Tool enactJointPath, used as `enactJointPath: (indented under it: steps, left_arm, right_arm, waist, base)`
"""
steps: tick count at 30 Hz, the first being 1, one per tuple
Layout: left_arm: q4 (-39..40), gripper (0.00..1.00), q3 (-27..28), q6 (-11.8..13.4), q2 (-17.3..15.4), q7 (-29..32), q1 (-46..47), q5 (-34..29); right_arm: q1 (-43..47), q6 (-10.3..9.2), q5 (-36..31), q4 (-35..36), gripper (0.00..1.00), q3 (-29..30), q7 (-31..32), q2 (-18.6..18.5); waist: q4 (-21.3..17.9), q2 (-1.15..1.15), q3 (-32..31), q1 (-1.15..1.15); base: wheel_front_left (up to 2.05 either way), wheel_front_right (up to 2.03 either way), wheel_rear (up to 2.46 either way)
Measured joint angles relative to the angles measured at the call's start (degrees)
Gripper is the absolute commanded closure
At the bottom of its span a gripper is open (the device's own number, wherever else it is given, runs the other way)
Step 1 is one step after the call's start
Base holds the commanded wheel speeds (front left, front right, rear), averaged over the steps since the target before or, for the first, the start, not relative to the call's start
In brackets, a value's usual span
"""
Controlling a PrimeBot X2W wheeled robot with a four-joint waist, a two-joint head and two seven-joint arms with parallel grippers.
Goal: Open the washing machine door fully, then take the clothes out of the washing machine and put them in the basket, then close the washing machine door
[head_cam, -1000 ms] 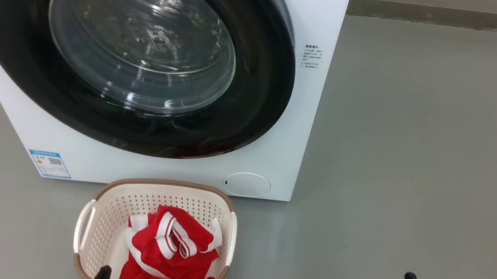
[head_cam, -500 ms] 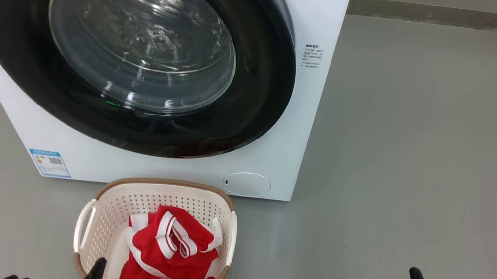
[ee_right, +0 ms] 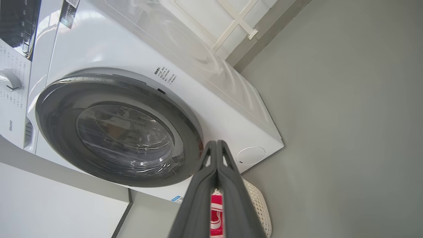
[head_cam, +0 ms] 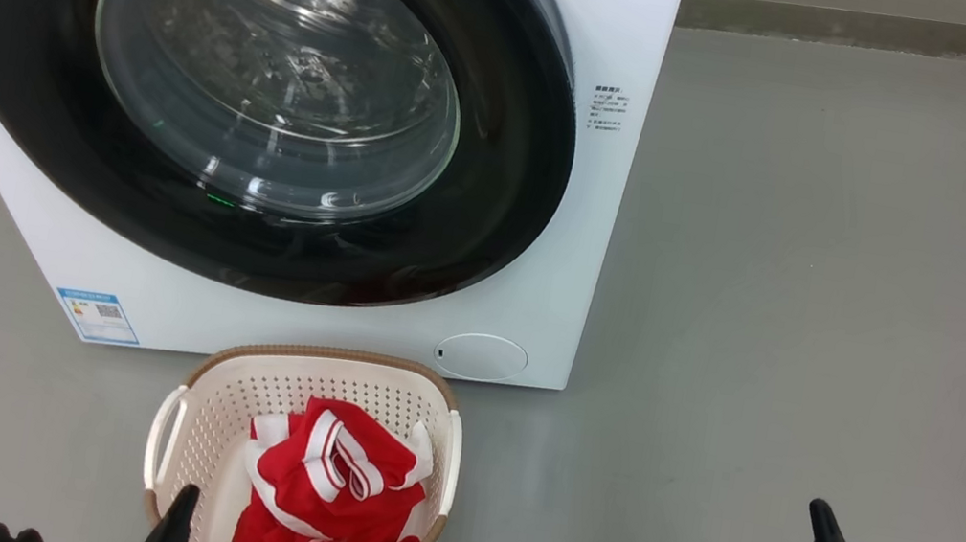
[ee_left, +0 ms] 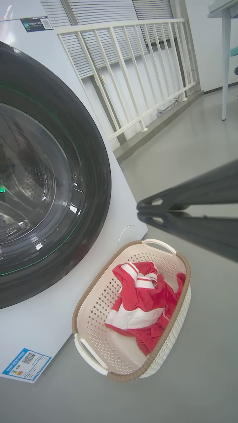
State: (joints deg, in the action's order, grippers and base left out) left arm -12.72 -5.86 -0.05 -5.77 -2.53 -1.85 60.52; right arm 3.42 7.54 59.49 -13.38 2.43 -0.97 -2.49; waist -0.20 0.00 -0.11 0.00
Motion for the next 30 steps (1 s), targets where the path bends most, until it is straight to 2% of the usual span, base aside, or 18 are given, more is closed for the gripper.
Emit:
enactJointPath:
  steps: [30]
  left_arm:
    - [-1.15, 1.00, 4.54, -3.54, 1.22, 3.97, 2.46, 17.13]
  right_arm:
    - [-3.35, -0.01, 17.81, -1.12, 1.00, 1.62, 3.04, -0.53]
  waist:
    - [0.11, 0.00, 0.16, 0.00]
  base:
    - [0.00, 0.00, 0.00]
